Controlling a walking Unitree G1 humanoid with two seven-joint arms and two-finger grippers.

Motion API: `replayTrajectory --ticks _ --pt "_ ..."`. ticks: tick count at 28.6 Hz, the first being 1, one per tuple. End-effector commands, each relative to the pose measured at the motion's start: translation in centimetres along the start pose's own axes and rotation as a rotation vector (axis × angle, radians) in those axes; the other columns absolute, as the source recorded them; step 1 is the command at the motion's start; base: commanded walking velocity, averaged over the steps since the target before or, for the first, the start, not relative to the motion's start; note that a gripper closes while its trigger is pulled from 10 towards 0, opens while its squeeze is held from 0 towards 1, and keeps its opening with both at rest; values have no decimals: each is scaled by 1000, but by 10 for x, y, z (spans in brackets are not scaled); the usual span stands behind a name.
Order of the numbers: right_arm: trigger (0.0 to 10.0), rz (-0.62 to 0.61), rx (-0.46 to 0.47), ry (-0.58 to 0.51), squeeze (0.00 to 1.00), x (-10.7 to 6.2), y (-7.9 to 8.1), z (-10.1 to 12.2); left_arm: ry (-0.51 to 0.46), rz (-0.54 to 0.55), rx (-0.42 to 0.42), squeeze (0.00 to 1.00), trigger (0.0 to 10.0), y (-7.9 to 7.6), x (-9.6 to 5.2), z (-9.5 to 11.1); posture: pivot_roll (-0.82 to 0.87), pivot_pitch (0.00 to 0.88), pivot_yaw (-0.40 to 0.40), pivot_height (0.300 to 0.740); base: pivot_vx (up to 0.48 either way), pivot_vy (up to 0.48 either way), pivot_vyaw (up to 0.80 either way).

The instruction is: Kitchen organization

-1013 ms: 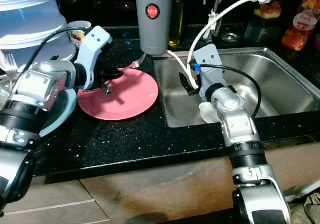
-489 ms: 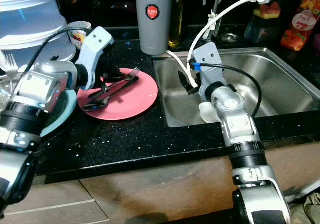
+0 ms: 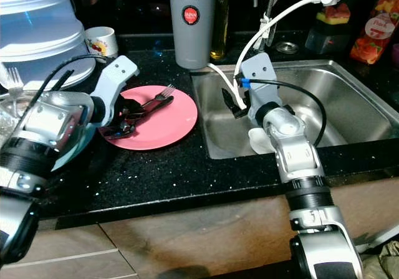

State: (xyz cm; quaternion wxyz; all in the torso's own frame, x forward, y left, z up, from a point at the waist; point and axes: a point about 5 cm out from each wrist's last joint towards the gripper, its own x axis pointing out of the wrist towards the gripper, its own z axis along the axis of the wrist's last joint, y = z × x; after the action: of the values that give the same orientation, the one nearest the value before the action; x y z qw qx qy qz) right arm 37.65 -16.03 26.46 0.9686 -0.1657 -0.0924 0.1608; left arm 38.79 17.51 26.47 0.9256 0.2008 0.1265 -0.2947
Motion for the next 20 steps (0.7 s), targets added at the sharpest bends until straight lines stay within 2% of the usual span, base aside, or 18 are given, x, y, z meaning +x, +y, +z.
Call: replayTrajectory --ticks 1,2,11,12,13,14,20 --pt "10000 6 8 10 0 -1 0 -2 4 -5 -16 592 10000 0 1 -3 39 68 -19 740 0 0 0" --pt "10000 4 8 10 0 -1 0 -1 -4 2 -10 1000 10000 0 2 -1 38 70 -16 740 0 0 0" --pt "10000 1 11 19 0 -1 1 -4 -31 13 25 1000 10000 0 5 15 39 73 -16 740 0 0 0" --pt "10000 1 11 20 0 -1 1 -4 -27 18 25 71 10000 0 6 15 39 77 -14 740 0 0 0" --pt "10000 1 11 20 0 -1 1 -4 -27 18 25 71 10000 0 6 15 39 77 -14 740 0 0 0" --pt "10000 2 13 21 0 -1 2 -5 -16 11 22 0 10000 -2 8 15 40 75 -14 740 0 0 0" --pt "10000 0 12 22 0 -3 1 -6 12 -24 30 0 10000 -7 11 10 37 72 -10 740 0 0 0"
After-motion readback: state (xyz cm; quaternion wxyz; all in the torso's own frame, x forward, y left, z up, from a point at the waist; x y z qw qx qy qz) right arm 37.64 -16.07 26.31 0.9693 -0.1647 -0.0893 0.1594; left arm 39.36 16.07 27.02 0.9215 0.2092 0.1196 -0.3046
